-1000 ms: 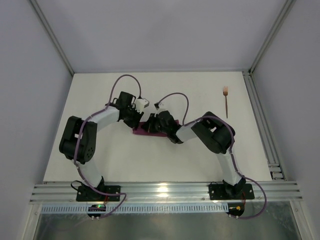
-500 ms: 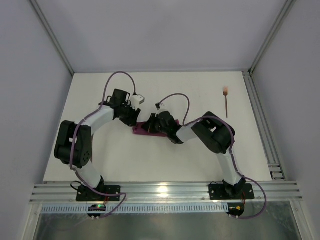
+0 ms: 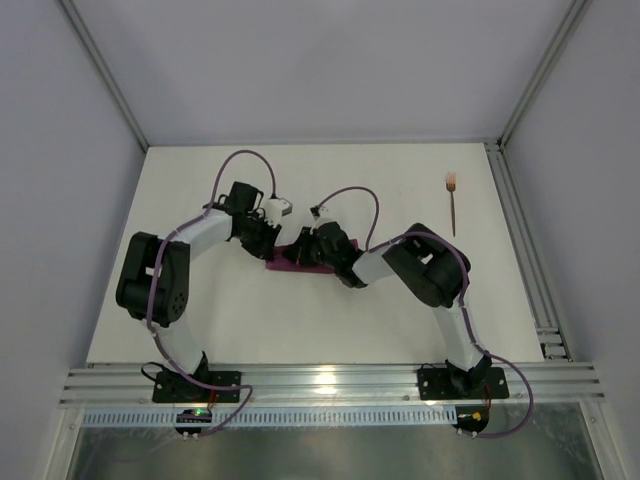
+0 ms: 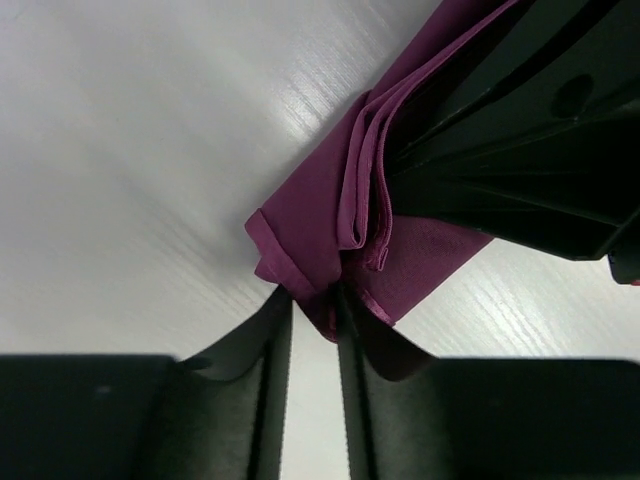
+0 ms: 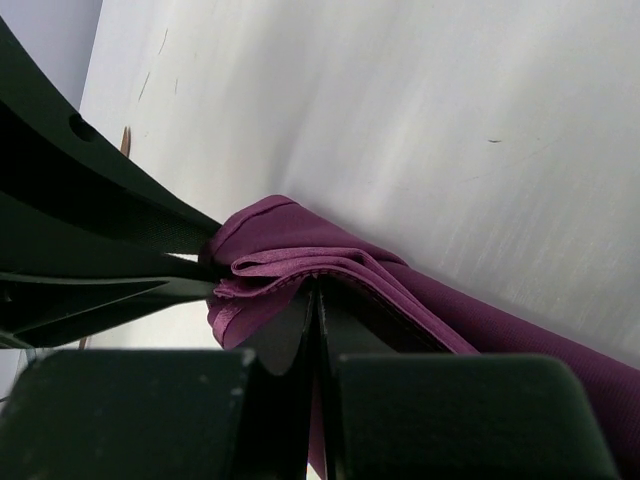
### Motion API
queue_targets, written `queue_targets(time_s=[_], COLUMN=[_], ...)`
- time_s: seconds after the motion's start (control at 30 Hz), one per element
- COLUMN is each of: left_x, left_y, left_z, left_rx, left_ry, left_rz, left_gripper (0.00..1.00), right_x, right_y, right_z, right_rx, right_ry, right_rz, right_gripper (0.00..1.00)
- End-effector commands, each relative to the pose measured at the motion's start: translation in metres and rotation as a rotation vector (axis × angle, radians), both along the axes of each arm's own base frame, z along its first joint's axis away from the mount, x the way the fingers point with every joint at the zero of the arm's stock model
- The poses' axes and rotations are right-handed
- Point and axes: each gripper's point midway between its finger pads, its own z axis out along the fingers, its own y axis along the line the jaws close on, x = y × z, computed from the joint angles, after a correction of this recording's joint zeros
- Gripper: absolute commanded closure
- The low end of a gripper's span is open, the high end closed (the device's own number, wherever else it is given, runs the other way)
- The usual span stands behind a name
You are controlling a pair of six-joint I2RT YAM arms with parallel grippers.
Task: Fold the napkin into a case and place the utensils inside
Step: Smooth out the smaller rectangle-folded napkin at the center of the board.
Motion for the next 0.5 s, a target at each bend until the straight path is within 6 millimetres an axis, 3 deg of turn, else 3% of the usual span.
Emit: queue_targets(time_s=[0.0,0.03,0.1,0.3,0.47], left_x=[0.004,0.005,0.005,0.012,0.006], left_y=[-0.011,-0.013,-0.022,-0.033,-0.040], left_z=[0.007,0.007,0.014,0.036,0.044], left_rx=[-0.058,-0.070,-0.122,-0.200,-0.245], left_ry=[0.007,0.006,-0.007,-0.083,-0.077], left_rz=[-0.021,-0.021,-0.043,-0.052,-0.079], left_gripper=[0.80,0.90,0.99,1.00,1.00], right_x=[-0.002,-0.002,-0.001,0.000,0.006], right_y=[0.010,0.013,0.021,0.034,0.032], right_z=[0.001,0.002,0.009,0.016,0.008], right_rx=[-0.010,-0.008,0.010,0.051,0.059], right_ry=[-0.021,-0.027,-0.038,-0.044,-0.011], right_rz=[0.054,0.072,0.106,0.140,0.097], right_gripper=[0.96,0.96,0.96,0.96,0.96])
